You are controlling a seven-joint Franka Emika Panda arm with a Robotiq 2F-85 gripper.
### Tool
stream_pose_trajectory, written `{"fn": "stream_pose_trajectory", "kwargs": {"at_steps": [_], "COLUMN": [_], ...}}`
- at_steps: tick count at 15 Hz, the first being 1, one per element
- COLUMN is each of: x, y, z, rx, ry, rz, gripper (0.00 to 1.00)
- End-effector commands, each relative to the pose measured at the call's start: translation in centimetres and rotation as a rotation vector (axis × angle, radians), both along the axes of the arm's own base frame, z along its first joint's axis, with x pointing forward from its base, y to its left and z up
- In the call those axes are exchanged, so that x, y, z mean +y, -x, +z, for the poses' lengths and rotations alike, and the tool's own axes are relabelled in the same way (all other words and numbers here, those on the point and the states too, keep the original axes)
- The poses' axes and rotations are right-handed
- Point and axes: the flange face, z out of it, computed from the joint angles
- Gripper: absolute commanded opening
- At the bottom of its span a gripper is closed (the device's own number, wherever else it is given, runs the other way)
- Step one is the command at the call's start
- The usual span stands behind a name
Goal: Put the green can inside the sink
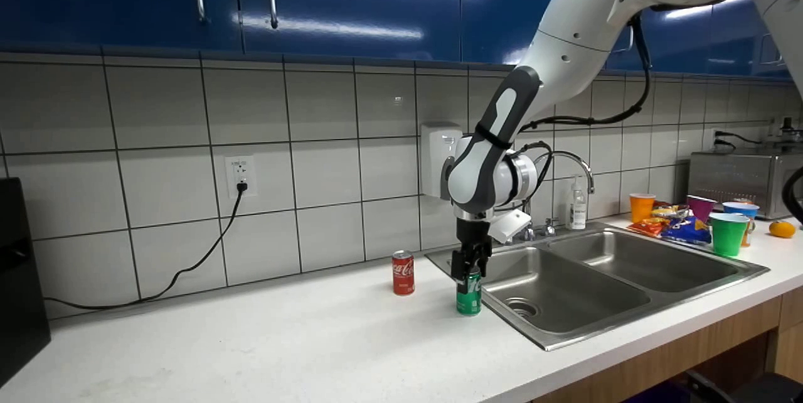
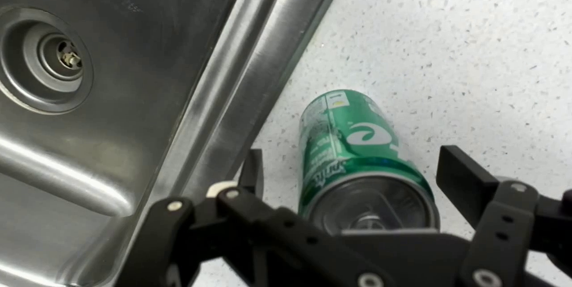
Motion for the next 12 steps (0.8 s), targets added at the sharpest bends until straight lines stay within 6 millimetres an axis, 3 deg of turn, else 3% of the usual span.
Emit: {"fn": "stream_pose_trajectory", "kwargs": {"at_steps": [1, 11, 12], "x": [0.15, 0.53, 0.58], "y": [-0.75, -1.26, -1.29], "z": [0.13, 0.05, -0.01], "rx": [-0.008, -0.012, -0.012], "ry": [-0.004, -0.007, -0.01], "rz": [-0.007, 0.001, 0.006], "gripper": [1.0, 1.0, 0.76]}}
